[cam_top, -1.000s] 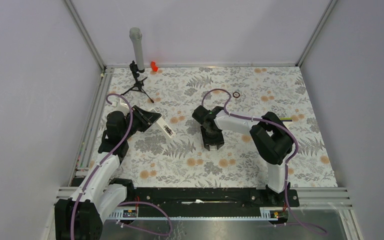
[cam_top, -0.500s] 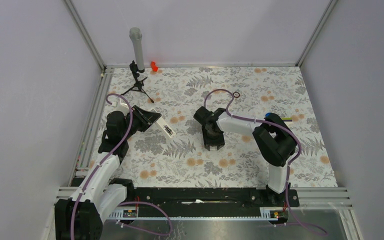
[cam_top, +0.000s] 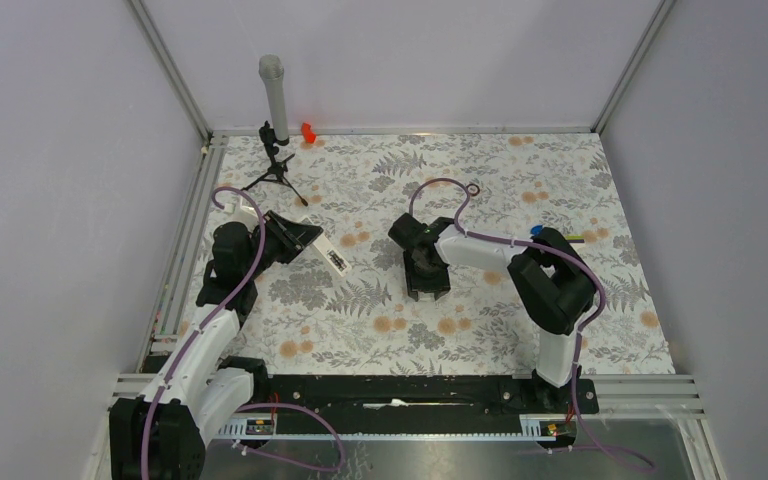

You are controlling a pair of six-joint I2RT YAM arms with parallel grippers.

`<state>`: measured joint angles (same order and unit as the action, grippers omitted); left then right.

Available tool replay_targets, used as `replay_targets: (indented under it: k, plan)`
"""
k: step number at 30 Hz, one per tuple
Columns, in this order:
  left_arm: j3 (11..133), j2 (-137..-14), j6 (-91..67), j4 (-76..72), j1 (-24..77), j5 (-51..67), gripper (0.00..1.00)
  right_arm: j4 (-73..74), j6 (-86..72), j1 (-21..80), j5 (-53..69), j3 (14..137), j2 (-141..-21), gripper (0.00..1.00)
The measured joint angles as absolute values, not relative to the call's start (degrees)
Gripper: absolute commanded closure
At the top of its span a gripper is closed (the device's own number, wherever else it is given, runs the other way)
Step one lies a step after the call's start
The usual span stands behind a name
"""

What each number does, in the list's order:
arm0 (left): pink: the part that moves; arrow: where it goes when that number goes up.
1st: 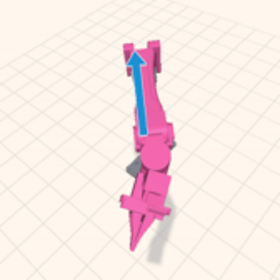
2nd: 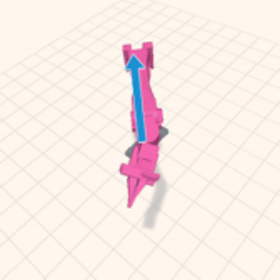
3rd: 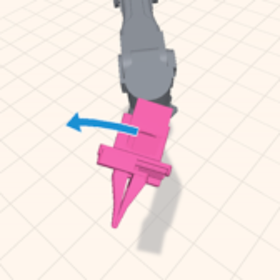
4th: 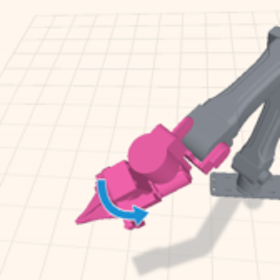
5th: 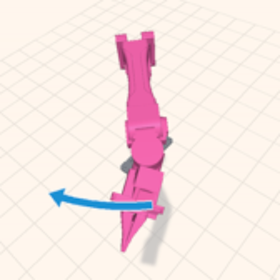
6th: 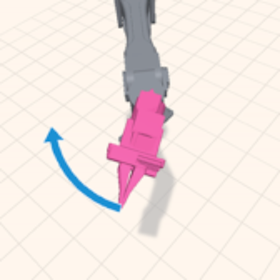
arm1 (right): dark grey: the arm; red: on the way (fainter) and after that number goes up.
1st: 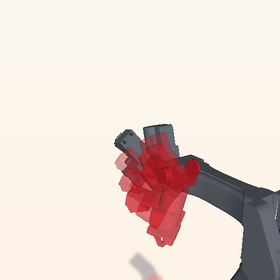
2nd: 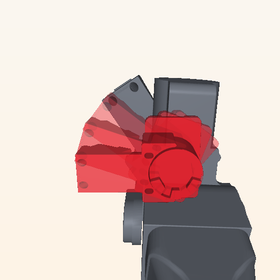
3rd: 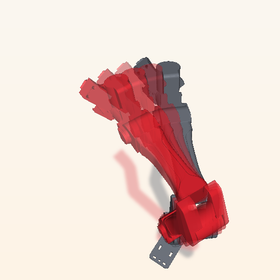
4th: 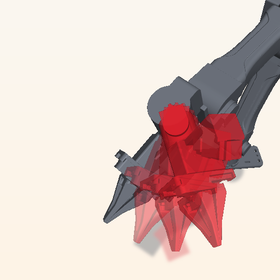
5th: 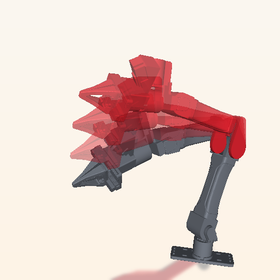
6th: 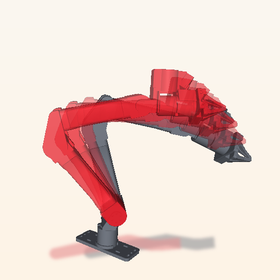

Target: Load the batteries into the remote control

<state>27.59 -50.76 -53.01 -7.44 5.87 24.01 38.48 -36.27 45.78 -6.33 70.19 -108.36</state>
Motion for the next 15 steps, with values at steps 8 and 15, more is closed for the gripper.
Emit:
replay_targets:
  k: [8,15]
  plan:
    - [27.59,-51.62,-53.25,-7.86,5.76,24.05,1.00,37.04,-36.27,45.78,-5.76,69.19,-107.59,0.52]
    - [27.59,-51.88,-53.60,-8.27,5.65,24.23,1.00,38.15,-36.23,45.36,-6.92,69.30,-107.74,0.58]
